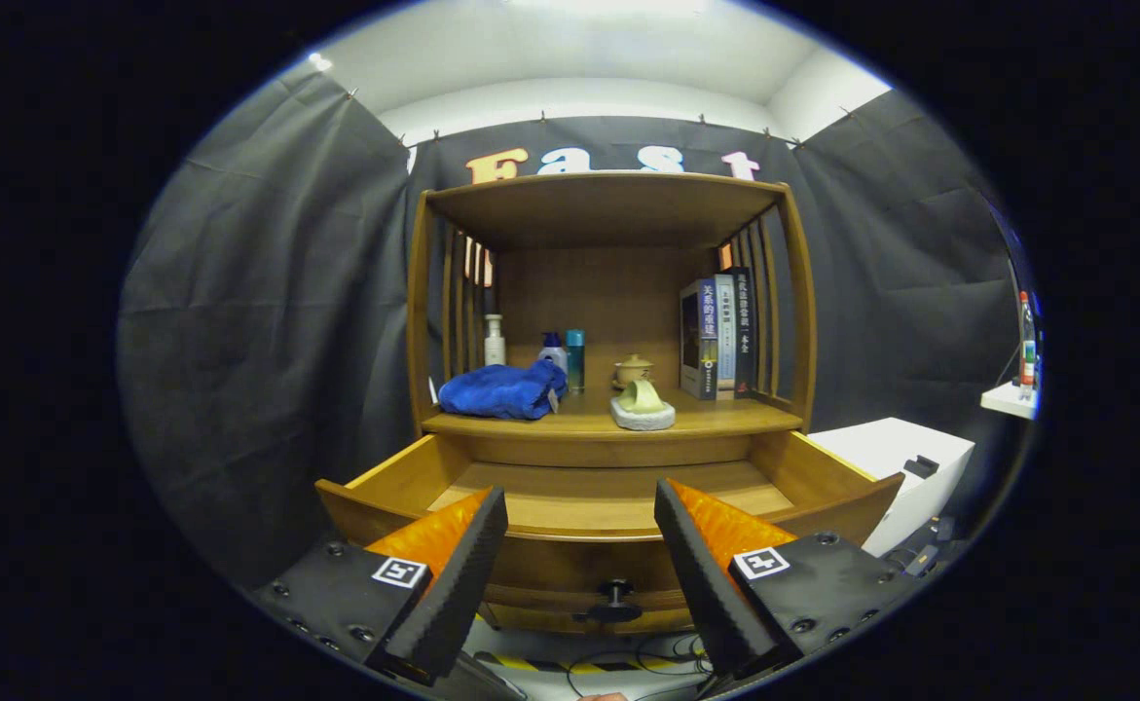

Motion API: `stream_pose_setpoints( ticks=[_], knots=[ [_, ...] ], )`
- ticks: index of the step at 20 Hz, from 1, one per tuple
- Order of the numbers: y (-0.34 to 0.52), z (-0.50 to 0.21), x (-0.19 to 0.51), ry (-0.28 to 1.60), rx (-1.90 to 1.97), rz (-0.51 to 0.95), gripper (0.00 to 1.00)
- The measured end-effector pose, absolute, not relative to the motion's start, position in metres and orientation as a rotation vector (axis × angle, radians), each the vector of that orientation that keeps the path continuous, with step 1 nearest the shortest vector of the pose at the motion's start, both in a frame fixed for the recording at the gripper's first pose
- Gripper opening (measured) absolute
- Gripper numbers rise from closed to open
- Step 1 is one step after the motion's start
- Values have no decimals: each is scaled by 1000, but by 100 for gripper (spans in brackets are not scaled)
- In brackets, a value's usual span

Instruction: Pull open the drawer, take out the items inside it, and place them on the countertop above the cabinet.

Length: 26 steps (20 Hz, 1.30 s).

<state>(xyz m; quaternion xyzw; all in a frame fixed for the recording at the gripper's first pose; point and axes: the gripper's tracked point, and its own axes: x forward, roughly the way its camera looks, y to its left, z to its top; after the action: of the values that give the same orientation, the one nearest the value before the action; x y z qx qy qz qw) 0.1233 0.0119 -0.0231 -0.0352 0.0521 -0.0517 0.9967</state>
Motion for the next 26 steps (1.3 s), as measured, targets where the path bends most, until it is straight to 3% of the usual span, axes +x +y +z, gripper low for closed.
stream_pose_setpoints(
  ticks=[12, 26],
  knots=[
    [-11, -103, 140, 212, -142, -160, 98],
    [-21, -96, 197, 198, -137, -190, 98]
  ],
)
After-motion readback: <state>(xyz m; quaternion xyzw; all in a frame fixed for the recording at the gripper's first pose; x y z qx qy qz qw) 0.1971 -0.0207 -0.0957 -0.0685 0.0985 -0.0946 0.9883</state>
